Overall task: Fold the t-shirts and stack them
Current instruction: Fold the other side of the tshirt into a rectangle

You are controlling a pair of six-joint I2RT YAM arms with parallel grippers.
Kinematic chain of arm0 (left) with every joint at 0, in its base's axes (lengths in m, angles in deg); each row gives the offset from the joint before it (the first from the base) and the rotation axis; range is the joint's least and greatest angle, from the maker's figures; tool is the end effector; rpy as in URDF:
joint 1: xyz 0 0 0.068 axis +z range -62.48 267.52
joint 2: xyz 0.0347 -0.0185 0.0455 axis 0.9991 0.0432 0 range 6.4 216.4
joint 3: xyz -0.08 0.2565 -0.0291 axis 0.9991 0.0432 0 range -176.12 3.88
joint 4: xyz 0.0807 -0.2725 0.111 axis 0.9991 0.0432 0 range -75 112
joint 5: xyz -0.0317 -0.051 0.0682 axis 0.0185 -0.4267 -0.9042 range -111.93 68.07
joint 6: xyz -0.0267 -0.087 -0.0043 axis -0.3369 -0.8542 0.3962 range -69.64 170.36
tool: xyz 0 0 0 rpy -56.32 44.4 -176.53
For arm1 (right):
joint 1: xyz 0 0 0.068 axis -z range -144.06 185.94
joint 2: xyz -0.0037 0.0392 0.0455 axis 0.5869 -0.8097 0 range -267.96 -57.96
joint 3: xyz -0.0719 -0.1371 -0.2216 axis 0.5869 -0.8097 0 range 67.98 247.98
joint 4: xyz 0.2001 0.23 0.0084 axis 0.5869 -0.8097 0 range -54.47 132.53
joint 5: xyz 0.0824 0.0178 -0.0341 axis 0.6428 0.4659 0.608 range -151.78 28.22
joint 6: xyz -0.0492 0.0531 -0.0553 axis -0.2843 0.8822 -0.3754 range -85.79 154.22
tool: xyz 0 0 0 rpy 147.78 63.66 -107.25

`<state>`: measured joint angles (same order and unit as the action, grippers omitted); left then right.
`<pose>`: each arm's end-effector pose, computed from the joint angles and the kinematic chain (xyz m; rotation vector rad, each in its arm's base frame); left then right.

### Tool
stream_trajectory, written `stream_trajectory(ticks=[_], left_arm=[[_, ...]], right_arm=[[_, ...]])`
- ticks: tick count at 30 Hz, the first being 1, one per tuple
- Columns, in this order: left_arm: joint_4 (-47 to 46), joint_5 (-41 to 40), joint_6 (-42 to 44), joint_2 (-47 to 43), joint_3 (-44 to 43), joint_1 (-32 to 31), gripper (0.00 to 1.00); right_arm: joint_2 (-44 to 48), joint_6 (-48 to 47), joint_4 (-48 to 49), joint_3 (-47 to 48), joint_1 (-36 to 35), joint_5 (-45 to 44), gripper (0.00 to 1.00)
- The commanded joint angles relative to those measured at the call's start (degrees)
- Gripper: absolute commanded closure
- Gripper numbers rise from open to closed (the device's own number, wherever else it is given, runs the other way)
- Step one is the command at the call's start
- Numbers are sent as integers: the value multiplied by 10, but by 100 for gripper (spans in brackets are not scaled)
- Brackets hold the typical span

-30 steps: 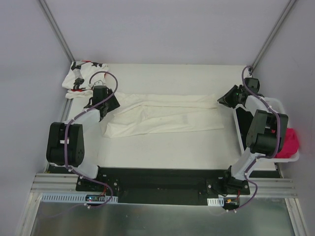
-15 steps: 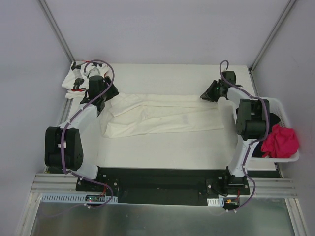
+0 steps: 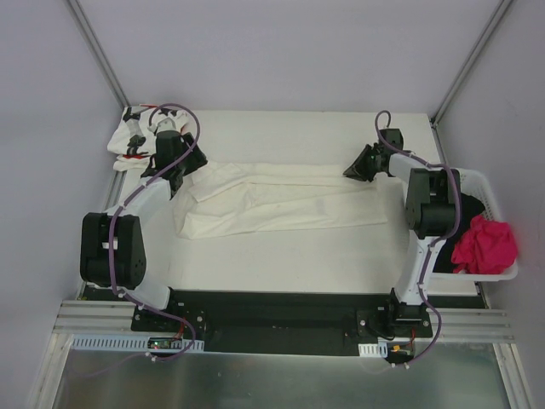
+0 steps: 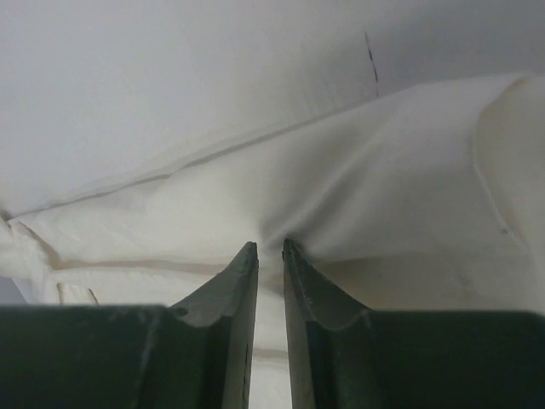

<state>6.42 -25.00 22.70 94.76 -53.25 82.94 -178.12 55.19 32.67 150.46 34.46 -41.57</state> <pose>0.4350 -0.0304 0.2152 -0.4304 1.9315 -0.3152 0.5191 0.0415 0.0980 0.2441 2.4079 0.6047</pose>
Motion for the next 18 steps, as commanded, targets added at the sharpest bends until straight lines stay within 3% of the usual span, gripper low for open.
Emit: stream_trajectory(ticks=[1, 18], left_arm=[[-21, 17, -4, 4, -18, -7, 40], [-37, 30, -6, 5, -4, -8, 41]], right_arm=[[53, -4, -1, -52, -12, 4, 79], [258, -44, -43, -269, -26, -10, 78]])
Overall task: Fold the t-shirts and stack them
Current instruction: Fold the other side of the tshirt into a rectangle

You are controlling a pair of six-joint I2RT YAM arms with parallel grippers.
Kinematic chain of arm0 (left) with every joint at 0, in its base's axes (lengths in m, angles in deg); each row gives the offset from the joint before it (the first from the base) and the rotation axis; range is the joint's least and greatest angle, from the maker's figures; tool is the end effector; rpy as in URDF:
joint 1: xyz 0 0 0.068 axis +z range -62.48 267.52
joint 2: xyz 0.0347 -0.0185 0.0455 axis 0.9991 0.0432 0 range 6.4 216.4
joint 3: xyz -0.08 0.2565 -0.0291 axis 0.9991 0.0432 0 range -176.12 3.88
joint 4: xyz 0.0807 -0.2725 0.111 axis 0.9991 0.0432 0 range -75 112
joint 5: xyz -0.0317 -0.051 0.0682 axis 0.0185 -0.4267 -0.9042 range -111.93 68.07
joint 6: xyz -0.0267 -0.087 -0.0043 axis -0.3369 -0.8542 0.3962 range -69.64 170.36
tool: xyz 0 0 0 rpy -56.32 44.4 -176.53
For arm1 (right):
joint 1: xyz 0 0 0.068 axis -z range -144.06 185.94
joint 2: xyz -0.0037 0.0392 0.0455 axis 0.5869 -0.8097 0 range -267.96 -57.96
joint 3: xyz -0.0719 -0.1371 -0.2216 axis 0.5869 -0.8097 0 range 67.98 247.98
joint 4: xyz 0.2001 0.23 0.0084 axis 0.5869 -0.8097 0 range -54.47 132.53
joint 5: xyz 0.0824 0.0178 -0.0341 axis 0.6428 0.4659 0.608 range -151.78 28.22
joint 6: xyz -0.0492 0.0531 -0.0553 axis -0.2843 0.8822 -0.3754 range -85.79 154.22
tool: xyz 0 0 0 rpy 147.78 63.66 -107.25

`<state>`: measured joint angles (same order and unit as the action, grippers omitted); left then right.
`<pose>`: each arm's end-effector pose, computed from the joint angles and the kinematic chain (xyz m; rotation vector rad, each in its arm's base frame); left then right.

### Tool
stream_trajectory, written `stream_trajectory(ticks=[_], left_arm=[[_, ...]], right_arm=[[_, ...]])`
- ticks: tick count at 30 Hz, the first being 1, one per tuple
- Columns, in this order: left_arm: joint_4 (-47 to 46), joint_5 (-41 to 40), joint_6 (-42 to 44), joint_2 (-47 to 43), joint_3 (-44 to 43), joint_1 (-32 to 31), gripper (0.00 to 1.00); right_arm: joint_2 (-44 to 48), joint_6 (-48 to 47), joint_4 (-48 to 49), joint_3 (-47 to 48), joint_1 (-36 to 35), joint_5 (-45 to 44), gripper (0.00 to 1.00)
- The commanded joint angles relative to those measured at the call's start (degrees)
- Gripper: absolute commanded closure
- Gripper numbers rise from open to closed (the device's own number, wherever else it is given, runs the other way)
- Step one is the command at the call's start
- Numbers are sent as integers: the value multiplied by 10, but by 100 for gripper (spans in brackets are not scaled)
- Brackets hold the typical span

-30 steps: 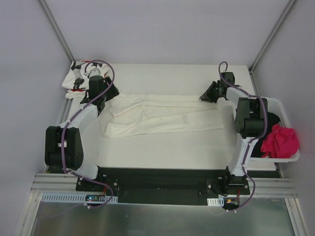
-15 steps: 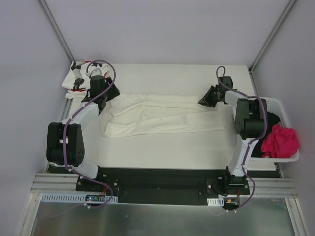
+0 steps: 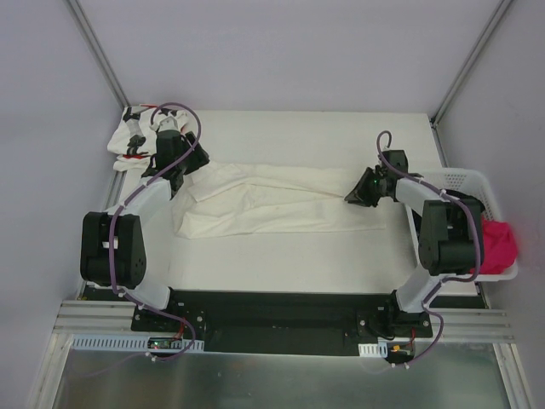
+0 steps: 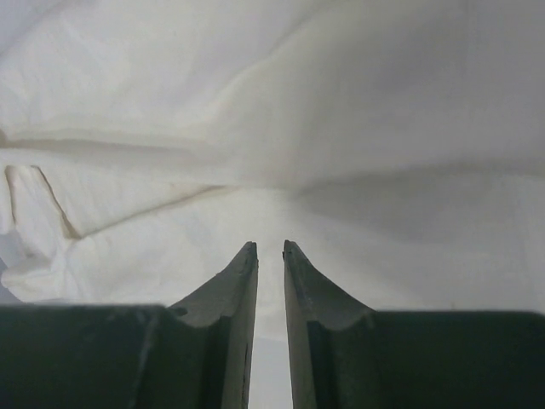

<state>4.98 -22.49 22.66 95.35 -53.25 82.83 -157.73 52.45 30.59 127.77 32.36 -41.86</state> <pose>0.4373 -0.0351 0.2145 -0.3990 1.9278 -0.3627 0.4163 0.0538 0.1115 0.1680 2.4895 0.5921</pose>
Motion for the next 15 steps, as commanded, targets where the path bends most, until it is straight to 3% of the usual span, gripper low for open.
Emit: stream_trajectory(ticks=[1, 8, 15], left_arm=[[-24, 5, -6, -2, -4, -7, 41], [-29, 21, -7, -2, 0, -8, 41], [-31, 26, -2, 5, -2, -14, 41]], right_arm=[[62, -16, -23, -52, -6, -8, 79], [99, -9, -5, -83, -6, -29, 78], [-2, 17, 24, 30, -34, -6, 78]])
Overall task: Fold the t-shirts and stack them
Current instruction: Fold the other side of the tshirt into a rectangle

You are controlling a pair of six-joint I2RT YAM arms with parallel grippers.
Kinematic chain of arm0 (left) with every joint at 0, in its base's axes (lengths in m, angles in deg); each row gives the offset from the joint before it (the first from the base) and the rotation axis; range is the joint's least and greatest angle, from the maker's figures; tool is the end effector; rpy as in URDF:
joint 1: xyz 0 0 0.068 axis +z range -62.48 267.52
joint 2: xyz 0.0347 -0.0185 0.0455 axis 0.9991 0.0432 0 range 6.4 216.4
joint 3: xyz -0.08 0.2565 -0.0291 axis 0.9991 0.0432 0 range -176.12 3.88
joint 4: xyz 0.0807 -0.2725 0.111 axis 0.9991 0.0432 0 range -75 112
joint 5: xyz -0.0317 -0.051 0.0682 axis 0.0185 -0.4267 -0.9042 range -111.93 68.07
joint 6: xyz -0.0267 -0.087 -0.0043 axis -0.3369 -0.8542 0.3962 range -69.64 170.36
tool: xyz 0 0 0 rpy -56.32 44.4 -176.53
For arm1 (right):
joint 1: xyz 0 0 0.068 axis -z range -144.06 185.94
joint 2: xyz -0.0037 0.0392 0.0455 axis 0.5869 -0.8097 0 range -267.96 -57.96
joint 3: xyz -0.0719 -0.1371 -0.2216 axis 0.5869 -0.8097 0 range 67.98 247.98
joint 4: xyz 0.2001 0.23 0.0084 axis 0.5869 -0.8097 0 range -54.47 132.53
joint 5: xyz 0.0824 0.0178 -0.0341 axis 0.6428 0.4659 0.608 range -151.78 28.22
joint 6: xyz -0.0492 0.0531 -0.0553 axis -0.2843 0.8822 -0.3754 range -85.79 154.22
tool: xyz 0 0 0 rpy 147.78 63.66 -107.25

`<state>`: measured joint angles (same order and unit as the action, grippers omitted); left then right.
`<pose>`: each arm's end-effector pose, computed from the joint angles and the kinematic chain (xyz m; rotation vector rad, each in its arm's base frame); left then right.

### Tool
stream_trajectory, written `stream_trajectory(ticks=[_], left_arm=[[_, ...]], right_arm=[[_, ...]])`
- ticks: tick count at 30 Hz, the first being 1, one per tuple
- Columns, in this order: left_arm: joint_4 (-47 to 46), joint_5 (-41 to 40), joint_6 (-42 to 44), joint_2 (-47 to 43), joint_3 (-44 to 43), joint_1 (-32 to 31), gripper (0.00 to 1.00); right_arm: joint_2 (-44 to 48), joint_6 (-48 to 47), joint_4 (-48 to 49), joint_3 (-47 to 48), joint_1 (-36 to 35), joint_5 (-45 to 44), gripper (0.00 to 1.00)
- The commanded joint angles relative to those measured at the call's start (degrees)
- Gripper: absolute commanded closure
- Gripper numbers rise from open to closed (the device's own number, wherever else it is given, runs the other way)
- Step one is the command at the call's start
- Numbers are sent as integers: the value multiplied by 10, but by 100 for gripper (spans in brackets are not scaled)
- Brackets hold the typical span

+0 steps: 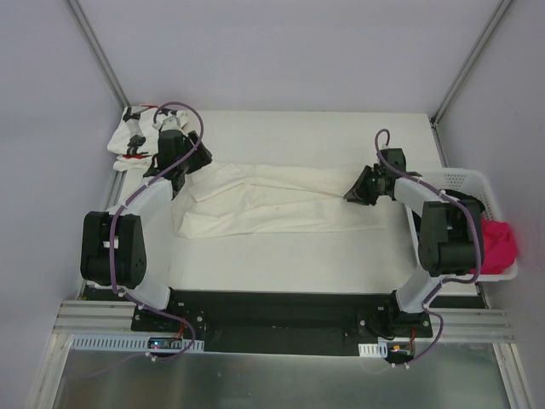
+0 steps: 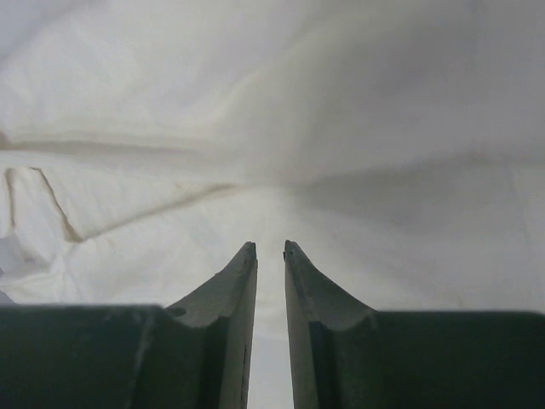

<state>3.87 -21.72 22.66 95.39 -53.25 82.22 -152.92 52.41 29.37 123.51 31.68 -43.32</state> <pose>0.4379 -0.0409 0.2170 -0.3767 1.9153 -0.3865 0.3944 0.0552 0.1152 0.1672 2.5038 0.5646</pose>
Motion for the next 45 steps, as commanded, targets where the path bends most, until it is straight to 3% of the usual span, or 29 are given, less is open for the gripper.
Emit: stream_trajectory(ticks=[1, 8, 15, 21, 35, 45], left_arm=[[-20, 17, 0, 7, -3, -8, 41], [-20, 17, 3, 17, -4, -8, 41], [-20, 20, 6, 29, -12, -8, 42], [-17, 17, 9, 33, -13, -8, 42], [-18, 20, 11, 43, -11, -9, 42], [-18, 30, 13, 42, -11, -13, 43]], right_arm=[[-64, 19, 36, 106, -33, 6, 78], [-192, 39, 30, 234, -98, 17, 77], [-260, 57, 32, 292, -131, 28, 78], [-236, 48, 32, 256, -147, 39, 77], [-114, 11, 37, 71, -149, 9, 77], [-154, 10, 27, 154, -146, 3, 77]])
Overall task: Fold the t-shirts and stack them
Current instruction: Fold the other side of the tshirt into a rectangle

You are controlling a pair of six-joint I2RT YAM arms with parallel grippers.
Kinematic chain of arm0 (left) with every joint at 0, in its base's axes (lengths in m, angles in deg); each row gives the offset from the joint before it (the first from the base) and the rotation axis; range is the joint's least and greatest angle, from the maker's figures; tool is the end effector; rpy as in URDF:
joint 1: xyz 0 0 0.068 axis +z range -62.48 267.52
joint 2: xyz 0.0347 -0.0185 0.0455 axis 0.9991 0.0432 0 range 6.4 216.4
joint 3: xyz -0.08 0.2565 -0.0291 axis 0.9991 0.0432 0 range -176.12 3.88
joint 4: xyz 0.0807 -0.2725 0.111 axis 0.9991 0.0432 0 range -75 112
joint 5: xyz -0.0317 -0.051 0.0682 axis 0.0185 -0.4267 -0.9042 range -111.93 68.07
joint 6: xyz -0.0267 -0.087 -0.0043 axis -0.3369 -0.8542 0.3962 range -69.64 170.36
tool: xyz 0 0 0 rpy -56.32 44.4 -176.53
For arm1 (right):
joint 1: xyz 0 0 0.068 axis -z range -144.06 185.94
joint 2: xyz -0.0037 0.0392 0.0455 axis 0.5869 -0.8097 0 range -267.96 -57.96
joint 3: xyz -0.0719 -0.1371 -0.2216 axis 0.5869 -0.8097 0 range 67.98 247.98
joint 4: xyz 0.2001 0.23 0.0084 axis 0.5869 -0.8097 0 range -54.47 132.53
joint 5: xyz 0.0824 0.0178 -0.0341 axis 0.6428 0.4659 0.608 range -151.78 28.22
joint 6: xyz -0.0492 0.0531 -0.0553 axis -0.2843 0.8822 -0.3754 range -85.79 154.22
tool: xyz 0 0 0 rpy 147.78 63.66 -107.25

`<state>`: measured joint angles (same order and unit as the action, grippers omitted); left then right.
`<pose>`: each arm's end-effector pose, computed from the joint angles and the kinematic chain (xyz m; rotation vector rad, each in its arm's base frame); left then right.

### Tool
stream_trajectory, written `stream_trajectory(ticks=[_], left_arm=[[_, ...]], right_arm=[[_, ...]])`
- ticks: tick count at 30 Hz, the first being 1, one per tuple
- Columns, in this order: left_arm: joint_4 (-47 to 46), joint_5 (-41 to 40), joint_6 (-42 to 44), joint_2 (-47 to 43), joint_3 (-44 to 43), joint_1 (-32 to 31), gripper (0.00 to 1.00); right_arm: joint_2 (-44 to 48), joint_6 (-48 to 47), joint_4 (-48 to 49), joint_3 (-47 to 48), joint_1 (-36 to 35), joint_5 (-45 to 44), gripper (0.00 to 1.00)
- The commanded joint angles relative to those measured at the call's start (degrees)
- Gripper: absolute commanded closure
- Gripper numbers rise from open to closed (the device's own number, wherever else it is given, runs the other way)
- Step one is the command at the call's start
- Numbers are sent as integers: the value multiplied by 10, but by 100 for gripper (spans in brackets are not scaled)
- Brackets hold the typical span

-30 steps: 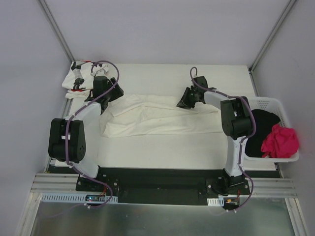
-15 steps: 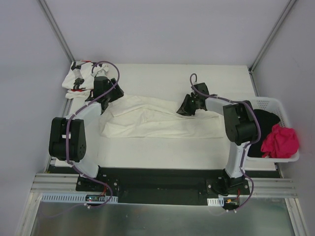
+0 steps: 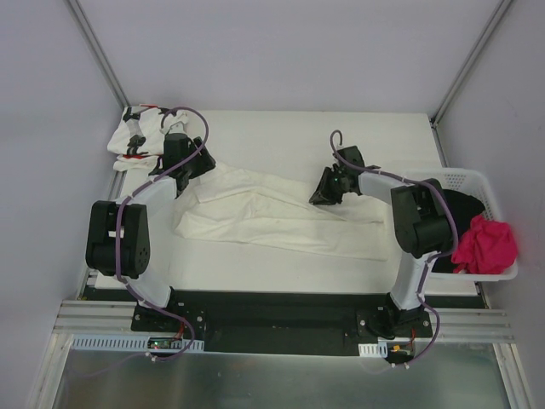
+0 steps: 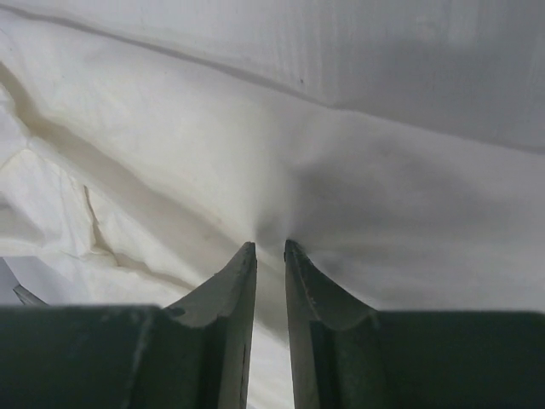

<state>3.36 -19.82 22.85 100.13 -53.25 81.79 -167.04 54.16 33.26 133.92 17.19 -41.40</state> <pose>0.4449 -0.0477 0.1833 -0.3599 1.9974 -0.4060 0.4176 0.1716 0.0861 -0.1291 2.5466 0.7186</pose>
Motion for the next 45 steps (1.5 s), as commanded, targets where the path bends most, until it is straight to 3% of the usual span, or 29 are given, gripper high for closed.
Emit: stream_trajectory(ticks=[1, 11, 24, 34, 45], left_arm=[[-13, 11, 12, -7, -11, -9, 43], [-13, 13, 13, -11, -11, -10, 43], [-13, 16, 9, 7, -20, -11, 43], [-13, 11, 8, 18, -17, -12, 43], [-27, 6, 8, 25, 1, -12, 43]], right_arm=[[-15, -5, -12, 73, -1, -13, 77], [-101, 11, -20, 191, -49, 12, 76], [-134, 30, -18, 220, -94, 34, 76], [-119, 22, -29, 192, -116, 31, 76], [-71, 26, -14, 84, -136, 19, 76]])
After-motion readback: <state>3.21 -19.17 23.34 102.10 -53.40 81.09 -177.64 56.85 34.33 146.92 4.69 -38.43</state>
